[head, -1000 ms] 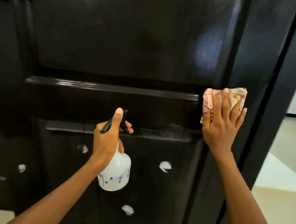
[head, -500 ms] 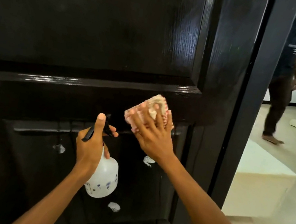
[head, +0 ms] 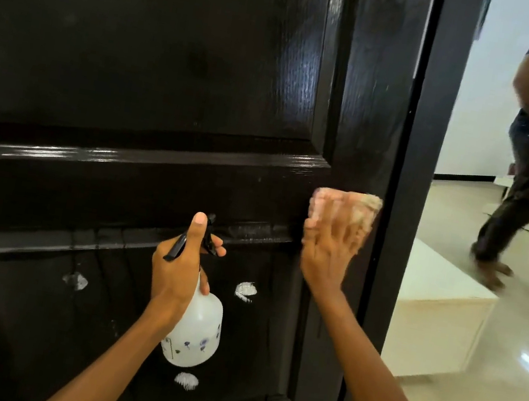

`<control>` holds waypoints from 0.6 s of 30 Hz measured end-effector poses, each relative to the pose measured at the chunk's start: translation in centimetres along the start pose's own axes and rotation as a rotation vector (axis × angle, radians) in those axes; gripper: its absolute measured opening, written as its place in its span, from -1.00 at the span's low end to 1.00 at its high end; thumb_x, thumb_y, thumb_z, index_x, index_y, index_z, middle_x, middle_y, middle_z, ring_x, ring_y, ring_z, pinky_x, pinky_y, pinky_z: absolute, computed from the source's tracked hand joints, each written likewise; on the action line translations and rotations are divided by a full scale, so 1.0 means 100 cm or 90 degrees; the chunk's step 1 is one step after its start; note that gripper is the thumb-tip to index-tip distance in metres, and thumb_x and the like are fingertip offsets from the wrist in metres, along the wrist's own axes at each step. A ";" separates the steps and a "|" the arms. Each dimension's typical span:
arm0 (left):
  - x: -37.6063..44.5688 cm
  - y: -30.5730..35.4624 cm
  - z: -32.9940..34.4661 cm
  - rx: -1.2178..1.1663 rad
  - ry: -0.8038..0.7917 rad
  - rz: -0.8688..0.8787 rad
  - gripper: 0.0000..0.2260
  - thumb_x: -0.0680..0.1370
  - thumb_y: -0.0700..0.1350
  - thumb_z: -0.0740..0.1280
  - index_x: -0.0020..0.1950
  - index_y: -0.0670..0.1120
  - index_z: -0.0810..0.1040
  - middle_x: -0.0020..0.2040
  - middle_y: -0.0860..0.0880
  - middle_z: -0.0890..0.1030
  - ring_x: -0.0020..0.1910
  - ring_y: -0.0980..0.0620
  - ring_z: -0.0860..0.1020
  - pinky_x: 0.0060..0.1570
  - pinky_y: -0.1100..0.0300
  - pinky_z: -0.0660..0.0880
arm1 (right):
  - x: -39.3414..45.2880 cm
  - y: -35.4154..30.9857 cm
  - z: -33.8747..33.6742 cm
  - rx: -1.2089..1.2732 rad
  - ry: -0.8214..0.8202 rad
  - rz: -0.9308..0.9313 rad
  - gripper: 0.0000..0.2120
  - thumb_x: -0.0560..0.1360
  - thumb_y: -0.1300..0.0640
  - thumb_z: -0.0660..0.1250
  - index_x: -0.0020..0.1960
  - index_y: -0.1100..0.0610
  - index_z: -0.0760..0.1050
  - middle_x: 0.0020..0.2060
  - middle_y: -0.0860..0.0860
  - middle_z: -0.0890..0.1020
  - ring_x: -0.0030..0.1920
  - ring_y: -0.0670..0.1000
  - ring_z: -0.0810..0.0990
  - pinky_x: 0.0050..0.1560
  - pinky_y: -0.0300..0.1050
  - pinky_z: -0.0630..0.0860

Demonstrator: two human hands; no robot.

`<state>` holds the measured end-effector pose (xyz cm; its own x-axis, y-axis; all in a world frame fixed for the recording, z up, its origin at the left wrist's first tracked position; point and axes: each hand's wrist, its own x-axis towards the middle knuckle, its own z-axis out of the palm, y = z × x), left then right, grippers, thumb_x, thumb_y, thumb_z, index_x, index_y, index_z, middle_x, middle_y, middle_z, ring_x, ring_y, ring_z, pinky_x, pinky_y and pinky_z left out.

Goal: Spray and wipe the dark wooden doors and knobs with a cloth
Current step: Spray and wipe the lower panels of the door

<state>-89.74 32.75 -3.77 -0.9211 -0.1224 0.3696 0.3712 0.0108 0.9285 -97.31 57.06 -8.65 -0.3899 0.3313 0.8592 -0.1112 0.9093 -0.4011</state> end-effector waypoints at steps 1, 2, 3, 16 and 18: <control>0.001 0.002 0.006 -0.001 -0.010 0.001 -0.41 0.58 0.32 0.16 -0.09 -0.18 0.67 -0.16 -0.10 0.74 -0.61 -0.07 0.46 -0.48 0.19 0.49 | 0.000 -0.002 0.001 -0.018 -0.016 -0.079 -0.44 0.70 -0.16 -0.02 0.65 -0.07 -0.01 0.64 0.07 0.05 0.63 0.25 -0.05 0.56 0.37 -0.09; 0.002 0.005 0.013 -0.006 -0.019 0.001 -0.41 0.57 0.32 0.16 -0.09 -0.19 0.67 -0.17 -0.11 0.74 -0.61 -0.06 0.46 -0.48 0.19 0.49 | 0.005 0.000 -0.002 -0.032 -0.027 -0.127 -0.44 0.70 -0.16 -0.02 0.65 -0.09 -0.02 0.64 0.05 0.04 0.63 0.22 -0.06 0.57 0.33 -0.12; 0.004 0.009 0.020 -0.011 -0.032 0.006 -0.40 0.57 0.32 0.16 -0.09 -0.19 0.67 -0.17 -0.11 0.74 -0.61 -0.06 0.46 -0.48 0.19 0.49 | 0.016 0.003 -0.006 -0.028 -0.026 -0.112 -0.44 0.70 -0.16 -0.04 0.65 -0.09 -0.04 0.65 0.03 0.01 0.64 0.19 -0.08 0.57 0.32 -0.13; 0.013 0.018 0.081 -0.022 -0.113 0.018 -0.43 0.69 0.24 0.14 -0.10 -0.20 0.68 -0.14 -0.07 0.75 -0.61 -0.07 0.46 -0.45 0.13 0.48 | 0.017 0.022 -0.003 0.144 0.092 0.286 -0.40 0.69 -0.19 -0.02 0.66 -0.01 0.01 0.64 -0.01 0.05 0.64 0.05 -0.05 0.60 0.05 -0.12; 0.011 0.011 0.079 -0.015 -0.111 0.009 -0.43 0.68 0.25 0.14 -0.11 -0.19 0.68 -0.14 -0.07 0.75 -0.61 -0.07 0.47 -0.46 0.13 0.48 | -0.048 0.025 0.016 0.190 0.063 0.406 -0.37 0.65 -0.23 -0.04 0.65 -0.02 -0.03 0.64 0.07 0.05 0.64 0.06 -0.05 0.61 0.17 -0.07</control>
<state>-91.28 40.47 -2.09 -0.9214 0.0516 0.3852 0.3851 -0.0129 0.9228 -97.17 57.29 -14.30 -0.3792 0.8099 0.4475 -0.1405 0.4277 -0.8930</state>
